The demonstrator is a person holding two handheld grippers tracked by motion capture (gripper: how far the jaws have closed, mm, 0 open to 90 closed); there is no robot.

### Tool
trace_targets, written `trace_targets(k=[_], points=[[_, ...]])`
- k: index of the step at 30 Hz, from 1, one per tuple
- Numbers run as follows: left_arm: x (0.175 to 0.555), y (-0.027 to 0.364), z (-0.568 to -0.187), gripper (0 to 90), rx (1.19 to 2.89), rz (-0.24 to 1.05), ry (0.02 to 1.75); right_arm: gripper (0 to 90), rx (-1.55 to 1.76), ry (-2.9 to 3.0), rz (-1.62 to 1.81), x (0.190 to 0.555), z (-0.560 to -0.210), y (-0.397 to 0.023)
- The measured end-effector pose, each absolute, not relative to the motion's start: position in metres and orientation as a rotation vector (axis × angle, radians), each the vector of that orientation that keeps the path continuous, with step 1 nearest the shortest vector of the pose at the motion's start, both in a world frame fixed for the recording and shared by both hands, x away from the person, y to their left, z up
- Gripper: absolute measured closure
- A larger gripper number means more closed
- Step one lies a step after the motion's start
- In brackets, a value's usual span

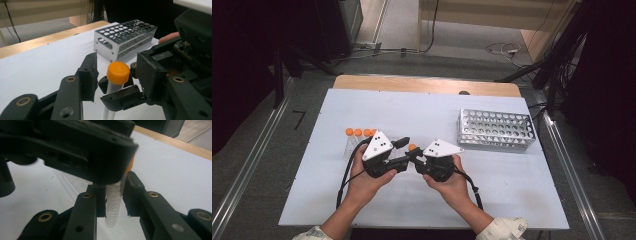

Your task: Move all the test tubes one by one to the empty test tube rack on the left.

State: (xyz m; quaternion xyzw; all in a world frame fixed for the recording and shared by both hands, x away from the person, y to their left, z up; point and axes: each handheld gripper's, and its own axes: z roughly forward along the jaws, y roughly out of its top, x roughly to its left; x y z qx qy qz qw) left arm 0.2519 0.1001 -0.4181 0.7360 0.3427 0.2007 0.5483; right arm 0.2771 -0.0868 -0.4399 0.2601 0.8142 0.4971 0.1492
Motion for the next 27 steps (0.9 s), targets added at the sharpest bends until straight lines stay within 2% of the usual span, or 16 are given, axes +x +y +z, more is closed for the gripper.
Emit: trace_targets(k=[6, 11, 12, 13, 15, 18, 21, 27], points=[[0.252, 0.1, -0.42, 68.8, 1.757, 0.476, 0.803, 71.3, 0.732, 2.345, 1.433, 0.275, -0.439, -0.085], [0.252, 0.1, -0.419, 71.2, 1.763, 0.484, 0.796, 71.1, 0.732, 2.345, 1.434, 0.275, -0.439, -0.085], [0.253, 0.1, -0.419, 71.3, 1.763, 0.486, 0.796, 69.3, 0.735, 2.344, 1.439, 0.275, -0.439, -0.085], [0.253, 0.101, -0.418, 71.3, 1.762, 0.484, 0.796, 63.3, 0.733, 2.341, 1.451, 0.275, -0.438, -0.085], [0.254, 0.103, -0.414, 71.3, 1.751, 0.494, 0.801, 43.5, 0.734, 2.34, 1.481, 0.274, -0.437, -0.085], [0.258, 0.109, -0.404, 71.3, 1.72, 0.515, 0.812, 29.8, 0.748, 2.32, 1.506, 0.273, -0.435, -0.085], [0.262, 0.118, -0.393, 71.3, 1.684, 0.535, 0.831, 24.1, 0.77, 2.316, 1.512, 0.274, -0.434, -0.087], [0.267, 0.139, -0.374, 71.3, 1.603, 0.583, 0.869, 23.0, 0.797, 2.325, 1.504, 0.277, -0.437, -0.091]])
